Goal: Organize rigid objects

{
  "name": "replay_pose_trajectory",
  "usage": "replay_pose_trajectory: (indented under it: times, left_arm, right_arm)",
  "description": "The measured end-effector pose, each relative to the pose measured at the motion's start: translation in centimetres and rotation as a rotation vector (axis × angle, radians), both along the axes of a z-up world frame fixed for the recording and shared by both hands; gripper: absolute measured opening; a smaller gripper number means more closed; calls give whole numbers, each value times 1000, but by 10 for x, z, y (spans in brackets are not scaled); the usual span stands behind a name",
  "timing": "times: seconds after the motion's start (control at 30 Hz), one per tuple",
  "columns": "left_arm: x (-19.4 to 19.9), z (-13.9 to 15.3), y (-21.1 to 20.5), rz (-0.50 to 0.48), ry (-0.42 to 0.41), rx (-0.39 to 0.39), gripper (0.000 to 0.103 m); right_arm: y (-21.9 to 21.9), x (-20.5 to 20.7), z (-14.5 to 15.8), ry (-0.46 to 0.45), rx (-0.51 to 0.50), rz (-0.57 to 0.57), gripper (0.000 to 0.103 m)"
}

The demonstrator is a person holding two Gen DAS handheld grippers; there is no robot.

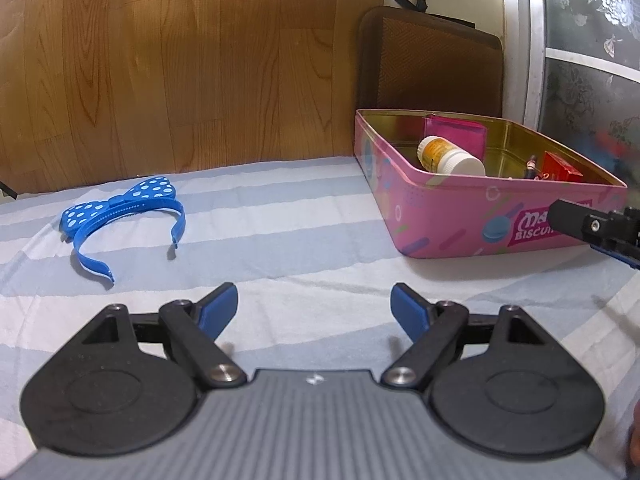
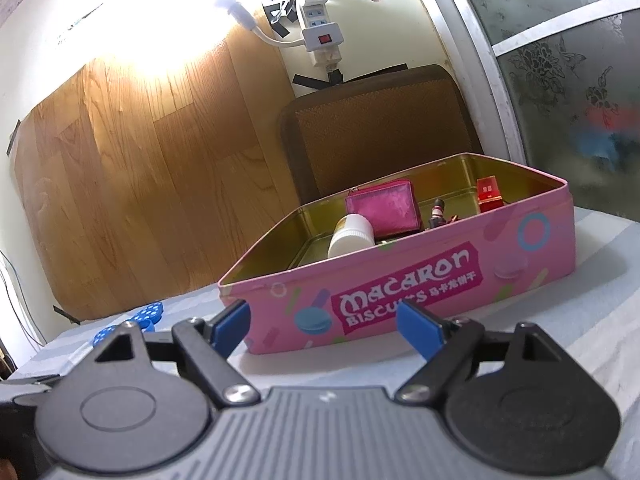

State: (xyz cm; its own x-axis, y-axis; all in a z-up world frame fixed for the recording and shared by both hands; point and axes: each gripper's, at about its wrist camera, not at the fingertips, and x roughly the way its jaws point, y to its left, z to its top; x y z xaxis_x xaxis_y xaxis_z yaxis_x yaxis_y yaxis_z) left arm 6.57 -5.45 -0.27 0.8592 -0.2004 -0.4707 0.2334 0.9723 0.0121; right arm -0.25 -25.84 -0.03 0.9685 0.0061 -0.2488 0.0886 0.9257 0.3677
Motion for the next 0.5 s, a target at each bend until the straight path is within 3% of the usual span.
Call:
replay_pose_trajectory:
  times: [0.5]
  left_arm:
    - [0, 0, 2, -8, 5, -14, 85]
  right_arm:
    - [4, 1, 1, 10, -33, -9, 84]
